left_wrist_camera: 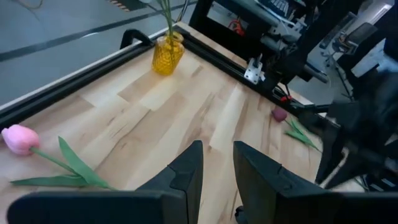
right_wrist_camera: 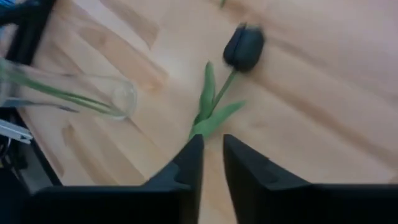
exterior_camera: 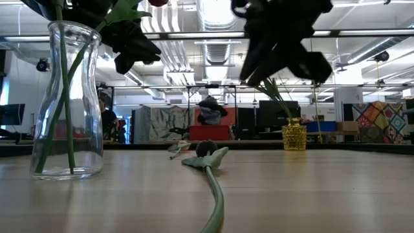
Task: Sort flowers into vase by color
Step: Put the black tulip flower into the crystal vase
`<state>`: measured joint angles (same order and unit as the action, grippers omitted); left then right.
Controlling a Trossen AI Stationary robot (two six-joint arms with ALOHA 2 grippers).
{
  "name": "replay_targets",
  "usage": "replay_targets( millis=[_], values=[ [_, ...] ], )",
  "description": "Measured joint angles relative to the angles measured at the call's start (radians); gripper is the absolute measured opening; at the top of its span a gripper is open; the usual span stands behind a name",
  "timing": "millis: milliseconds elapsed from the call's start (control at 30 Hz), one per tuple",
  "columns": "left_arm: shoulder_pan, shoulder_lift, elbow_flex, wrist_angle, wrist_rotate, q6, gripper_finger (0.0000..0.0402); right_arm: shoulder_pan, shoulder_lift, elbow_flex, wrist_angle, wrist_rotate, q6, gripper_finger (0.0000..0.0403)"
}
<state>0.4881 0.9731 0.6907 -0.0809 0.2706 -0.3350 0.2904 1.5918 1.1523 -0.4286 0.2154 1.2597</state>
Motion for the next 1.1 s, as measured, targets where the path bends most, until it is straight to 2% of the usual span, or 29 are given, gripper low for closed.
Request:
replay_targets(
  millis=[267,433,800,1000,1100],
  values=[
    [0.001,-0.062,0.000,-0.043,0.001,0.029,0.0074,0.004,0.259,0.215,-0.027,-0.077,0.084,0.0168],
    [0.002,-0.090,0.000,-0.067,0.000,0.038,0.0074,-0.008,0.382,0.336,-0.149,-0.119,0.136,0.0185],
    [0.003,-0.138,-0.004,-0.118,-0.001,0.038,0.0075,-0.016,0.541,0.486,-0.238,-0.190,0.161,0.0138],
    [0.004,-0.155,-0.007,-0.129,-0.021,0.038,0.0075,-0.016,0.566,0.517,-0.261,-0.183,0.131,0.0058],
    [0.005,-0.163,-0.007,-0.138,-0.026,0.038,0.0075,-0.015,0.552,0.529,-0.299,-0.124,0.120,0.0019]
  ],
)
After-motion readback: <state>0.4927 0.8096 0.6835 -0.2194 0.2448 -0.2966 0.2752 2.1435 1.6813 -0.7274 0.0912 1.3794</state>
